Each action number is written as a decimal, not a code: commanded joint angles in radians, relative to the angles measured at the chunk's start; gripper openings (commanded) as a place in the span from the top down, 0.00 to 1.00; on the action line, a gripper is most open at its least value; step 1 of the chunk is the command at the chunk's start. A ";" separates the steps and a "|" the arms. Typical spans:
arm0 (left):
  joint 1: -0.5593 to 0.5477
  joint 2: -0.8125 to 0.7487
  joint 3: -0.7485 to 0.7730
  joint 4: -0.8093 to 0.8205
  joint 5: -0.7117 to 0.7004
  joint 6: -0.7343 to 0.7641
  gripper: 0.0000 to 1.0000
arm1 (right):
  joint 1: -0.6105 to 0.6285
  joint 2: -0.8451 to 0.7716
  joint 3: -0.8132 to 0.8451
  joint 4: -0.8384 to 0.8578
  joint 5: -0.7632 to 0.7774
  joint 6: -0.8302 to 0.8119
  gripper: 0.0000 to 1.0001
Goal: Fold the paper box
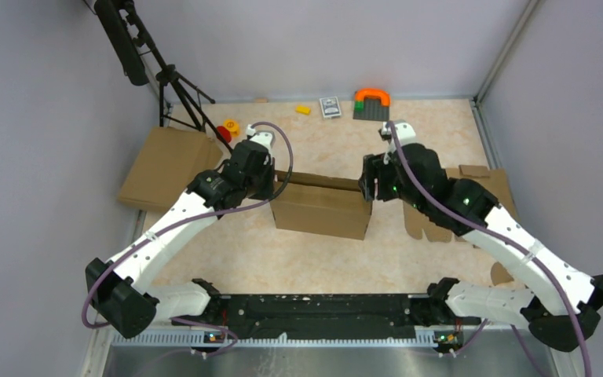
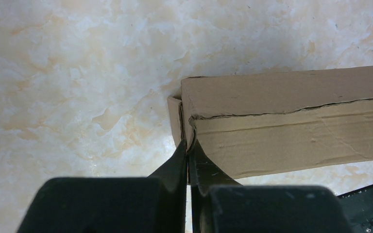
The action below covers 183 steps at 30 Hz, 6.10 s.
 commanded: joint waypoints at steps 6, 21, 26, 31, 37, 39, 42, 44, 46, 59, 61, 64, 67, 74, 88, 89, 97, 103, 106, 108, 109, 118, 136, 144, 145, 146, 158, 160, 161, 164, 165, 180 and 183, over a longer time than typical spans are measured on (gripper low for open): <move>-0.004 -0.004 0.008 -0.033 0.013 0.013 0.99 | -0.251 0.282 0.294 0.089 -0.520 -0.203 0.41; -0.004 -0.043 0.026 -0.055 0.012 0.026 0.64 | -0.261 0.446 0.278 0.224 -0.785 -0.235 0.35; -0.004 -0.051 0.029 -0.060 0.026 0.027 0.60 | -0.258 0.462 0.265 0.237 -0.806 -0.284 0.34; -0.003 -0.071 0.029 -0.072 0.043 0.025 0.54 | -0.250 0.459 0.231 0.254 -0.819 -0.298 0.43; -0.004 -0.132 0.035 -0.120 0.096 0.017 0.58 | -0.232 0.444 0.195 0.266 -0.821 -0.313 0.51; -0.005 -0.150 0.021 -0.132 0.143 0.013 0.70 | -0.227 0.443 0.193 0.263 -0.815 -0.322 0.54; -0.005 -0.164 -0.011 -0.131 0.283 -0.012 0.93 | -0.222 0.442 0.189 0.264 -0.807 -0.331 0.55; -0.014 -0.176 -0.060 -0.071 0.347 -0.039 1.00 | -0.221 0.442 0.187 0.268 -0.807 -0.334 0.58; -0.032 -0.183 -0.117 0.022 0.388 -0.074 1.00 | -0.217 0.438 0.179 0.280 -0.804 -0.335 0.59; -0.185 -0.157 -0.348 0.530 0.290 -0.160 1.00 | -0.205 0.420 0.145 0.287 -0.801 -0.356 0.54; -0.188 -0.146 -0.370 0.569 0.275 -0.156 1.00 | -0.205 0.426 0.147 0.274 -0.800 -0.366 0.49; -0.194 -0.139 -0.391 0.620 0.262 -0.145 1.00 | -0.205 0.433 0.149 0.263 -0.794 -0.386 0.38; -0.199 -0.134 -0.407 0.655 0.252 -0.136 1.00 | -0.205 0.444 0.157 0.251 -0.815 -0.396 0.36; -0.200 -0.123 -0.438 0.701 0.224 -0.139 1.00 | -0.186 0.464 0.165 0.231 -0.842 -0.430 0.50; -0.199 -0.109 -0.464 0.763 0.206 -0.148 1.00 | -0.148 0.419 0.095 0.250 -0.804 -0.443 0.56; -0.199 -0.108 -0.465 0.764 0.204 -0.148 1.00 | -0.143 0.411 0.085 0.257 -0.795 -0.444 0.56; -0.200 -0.116 -0.471 0.766 0.198 -0.148 1.00 | -0.124 0.354 0.002 0.313 -0.761 -0.445 0.57; -0.200 -0.115 -0.478 0.774 0.203 -0.151 1.00 | -0.111 0.309 -0.082 0.384 -0.734 -0.427 0.57; -0.200 -0.115 -0.479 0.776 0.203 -0.151 1.00 | -0.109 0.295 -0.104 0.403 -0.729 -0.420 0.57; -0.200 -0.112 -0.480 0.780 0.204 -0.151 1.00 | -0.102 0.292 -0.108 0.407 -0.718 -0.414 0.56; -0.200 -0.109 -0.480 0.785 0.206 -0.152 1.00 | -0.099 0.289 -0.109 0.406 -0.711 -0.414 0.56; -0.210 -0.107 -0.508 0.841 0.182 -0.171 1.00 | -0.070 0.265 -0.153 0.446 -0.671 -0.409 0.55; -0.211 -0.120 -0.510 0.837 0.167 -0.168 1.00 | -0.047 0.211 -0.273 0.539 -0.580 -0.393 0.54; -0.211 -0.110 -0.507 0.839 0.172 -0.167 1.00 | -0.036 0.183 -0.343 0.615 -0.532 -0.396 0.54; -0.211 -0.111 -0.507 0.839 0.171 -0.167 1.00 | -0.032 0.181 -0.349 0.624 -0.525 -0.396 0.54; -0.211 -0.111 -0.506 0.839 0.172 -0.166 1.00 | -0.028 0.180 -0.354 0.628 -0.522 -0.396 0.54; -0.211 -0.113 -0.507 0.832 0.176 -0.165 1.00 | 0.025 0.171 -0.419 0.670 -0.437 -0.430 0.53; -0.211 -0.115 -0.506 0.829 0.174 -0.165 1.00 | 0.030 0.168 -0.434 0.678 -0.428 -0.429 0.53; -0.211 -0.115 -0.507 0.828 0.175 -0.165 1.00 | 0.034 0.168 -0.442 0.683 -0.424 -0.427 0.53; -0.211 -0.115 -0.508 0.828 0.179 -0.167 1.00 | 0.039 0.160 -0.469 0.699 -0.410 -0.424 0.53; -0.211 -0.114 -0.508 0.828 0.179 -0.167 1.00 | 0.039 0.157 -0.478 0.703 -0.405 -0.422 0.53; -0.211 -0.105 -0.500 0.826 0.187 -0.170 1.00 | 0.079 0.155 -0.560 0.759 -0.313 -0.445 0.49; -0.211 -0.108 -0.497 0.816 0.187 -0.168 1.00 | 0.092 0.159 -0.566 0.763 -0.283 -0.454 0.48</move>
